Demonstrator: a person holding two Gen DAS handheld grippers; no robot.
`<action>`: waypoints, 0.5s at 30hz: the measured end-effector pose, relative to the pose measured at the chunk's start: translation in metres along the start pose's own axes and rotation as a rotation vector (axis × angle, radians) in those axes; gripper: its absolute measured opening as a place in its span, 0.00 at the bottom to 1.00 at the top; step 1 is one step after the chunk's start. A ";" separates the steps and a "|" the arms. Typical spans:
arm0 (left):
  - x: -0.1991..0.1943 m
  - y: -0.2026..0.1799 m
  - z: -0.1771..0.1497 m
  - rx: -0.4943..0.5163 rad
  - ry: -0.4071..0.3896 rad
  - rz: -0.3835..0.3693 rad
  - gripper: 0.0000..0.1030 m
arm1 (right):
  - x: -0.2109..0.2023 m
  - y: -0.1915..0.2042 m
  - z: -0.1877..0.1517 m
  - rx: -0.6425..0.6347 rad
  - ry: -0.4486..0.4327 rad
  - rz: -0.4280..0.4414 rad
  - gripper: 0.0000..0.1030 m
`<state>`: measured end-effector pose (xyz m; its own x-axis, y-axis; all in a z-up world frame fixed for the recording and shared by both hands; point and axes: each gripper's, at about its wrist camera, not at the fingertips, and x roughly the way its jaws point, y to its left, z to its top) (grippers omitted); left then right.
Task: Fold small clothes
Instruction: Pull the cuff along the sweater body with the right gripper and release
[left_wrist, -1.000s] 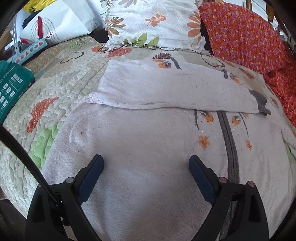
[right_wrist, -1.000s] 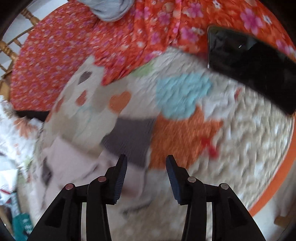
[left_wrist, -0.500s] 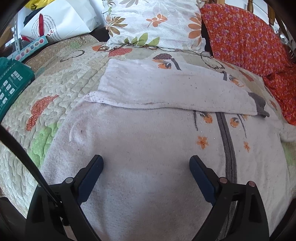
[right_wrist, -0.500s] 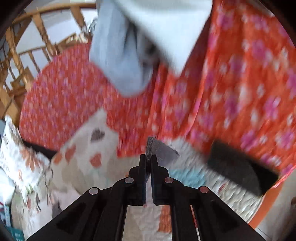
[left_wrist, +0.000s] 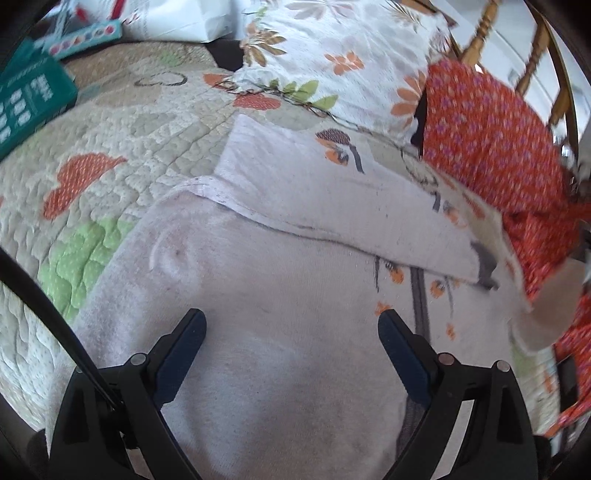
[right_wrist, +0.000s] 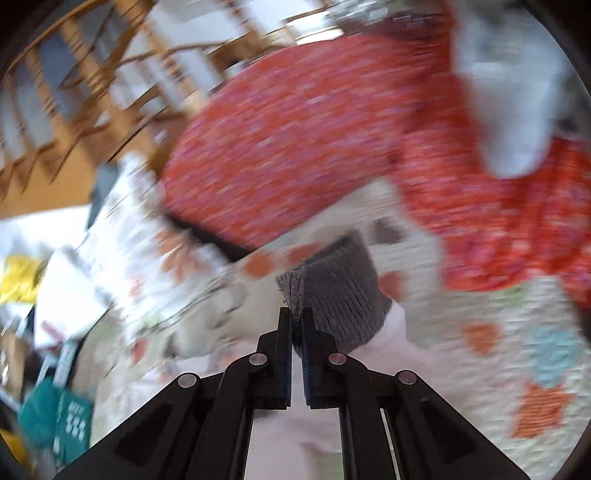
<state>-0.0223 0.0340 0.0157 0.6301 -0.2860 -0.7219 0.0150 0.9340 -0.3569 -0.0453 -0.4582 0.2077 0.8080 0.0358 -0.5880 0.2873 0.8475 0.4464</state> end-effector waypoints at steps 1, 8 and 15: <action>-0.003 0.004 0.001 -0.021 -0.006 -0.010 0.91 | 0.011 0.020 -0.004 -0.027 0.022 0.027 0.05; -0.013 0.032 0.008 -0.145 -0.035 -0.032 0.91 | 0.108 0.171 -0.053 -0.216 0.197 0.163 0.05; -0.012 0.041 0.011 -0.171 -0.035 -0.048 0.91 | 0.190 0.260 -0.117 -0.302 0.351 0.200 0.05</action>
<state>-0.0207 0.0779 0.0161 0.6583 -0.3188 -0.6819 -0.0852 0.8685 -0.4882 0.1224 -0.1692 0.1335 0.5958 0.3447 -0.7254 -0.0585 0.9194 0.3889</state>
